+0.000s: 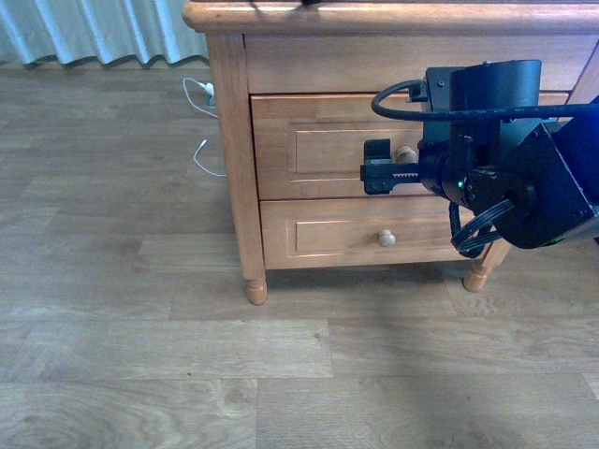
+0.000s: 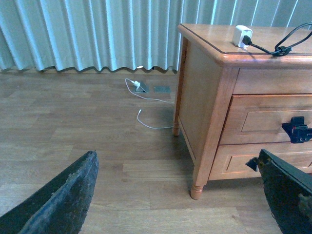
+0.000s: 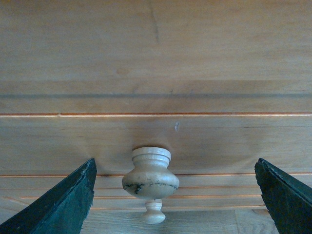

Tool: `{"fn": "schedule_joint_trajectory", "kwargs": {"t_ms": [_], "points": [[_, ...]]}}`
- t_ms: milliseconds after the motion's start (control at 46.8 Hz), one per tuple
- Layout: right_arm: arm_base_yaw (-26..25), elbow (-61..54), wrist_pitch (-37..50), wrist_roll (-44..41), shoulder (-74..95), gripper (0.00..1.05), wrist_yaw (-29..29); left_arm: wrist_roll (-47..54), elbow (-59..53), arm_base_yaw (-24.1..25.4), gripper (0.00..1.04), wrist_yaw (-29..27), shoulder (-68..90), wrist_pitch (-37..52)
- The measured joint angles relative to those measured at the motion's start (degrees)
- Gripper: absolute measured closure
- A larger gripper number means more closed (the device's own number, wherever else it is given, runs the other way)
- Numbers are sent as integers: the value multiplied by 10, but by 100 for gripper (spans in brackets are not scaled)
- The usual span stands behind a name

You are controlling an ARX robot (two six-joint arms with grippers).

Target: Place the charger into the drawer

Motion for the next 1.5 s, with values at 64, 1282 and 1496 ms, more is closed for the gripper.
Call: {"fn": "schedule_joint_trajectory", "kwargs": {"t_ms": [64, 1282, 1496], "points": [[2, 0, 1, 2, 0, 8, 0, 0, 0, 0, 6, 0, 0, 0], [7, -49, 24, 19, -18, 81, 0, 0, 0, 0, 6, 0, 0, 0], [7, -176, 57, 43, -88, 81, -31, 0, 0, 0, 6, 0, 0, 0]]}}
